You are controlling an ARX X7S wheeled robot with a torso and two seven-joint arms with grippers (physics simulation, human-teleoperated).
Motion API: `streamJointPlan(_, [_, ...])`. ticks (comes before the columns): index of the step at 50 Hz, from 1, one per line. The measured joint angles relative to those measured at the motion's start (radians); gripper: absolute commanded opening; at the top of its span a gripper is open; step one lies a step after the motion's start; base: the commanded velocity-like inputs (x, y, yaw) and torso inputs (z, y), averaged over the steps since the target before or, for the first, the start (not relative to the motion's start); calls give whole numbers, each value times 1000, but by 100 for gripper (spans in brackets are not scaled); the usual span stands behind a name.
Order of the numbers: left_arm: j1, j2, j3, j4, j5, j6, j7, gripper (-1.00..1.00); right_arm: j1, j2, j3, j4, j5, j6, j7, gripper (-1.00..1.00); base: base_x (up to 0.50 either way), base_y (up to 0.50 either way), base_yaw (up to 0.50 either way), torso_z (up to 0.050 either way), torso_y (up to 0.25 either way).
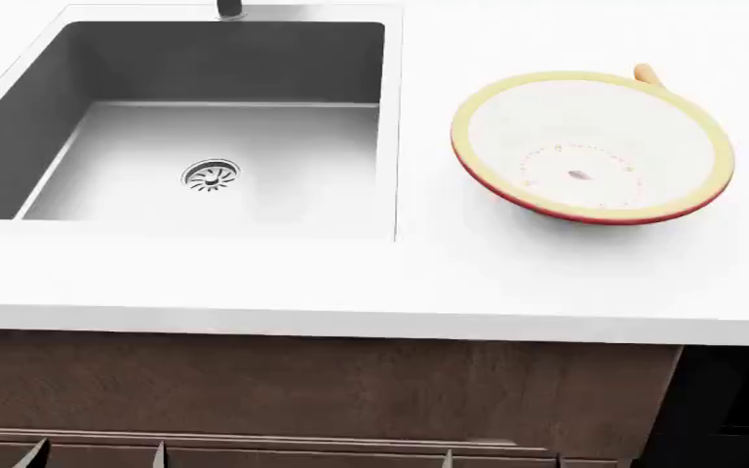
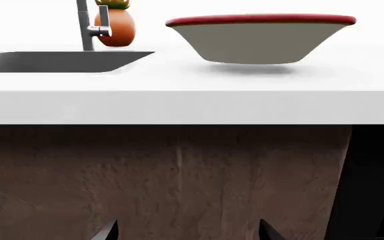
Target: There is a mixed pile of frozen fruits and vegetables on the counter. Locate all the frozen vegetables and place the items in a bowl on the counter. Take all the frozen fruits and defrost them in a running sink.
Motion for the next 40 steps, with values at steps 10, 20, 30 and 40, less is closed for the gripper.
streamJointPlan(10, [-3, -29, 35, -7, -18, -1, -43, 100, 2, 23, -27, 4, 20, 4, 31, 100, 0, 0, 0, 0, 0])
streamJointPlan(20, [-2, -50, 61, -1, -47, 11, -65, 100, 6, 44, -55, -1, 37, 17, 57, 100, 0, 0, 0, 0, 0])
streamJointPlan(30, [6, -66, 79, 10, -76, 40, -74, 100, 7, 62, -76, -9, 48, 24, 79, 100, 0, 0, 0, 49, 0])
streamJointPlan(40, [6, -80, 97, 10, -89, 52, -85, 100, 7, 75, -94, -12, 56, 25, 98, 100, 0, 0, 0, 50, 0])
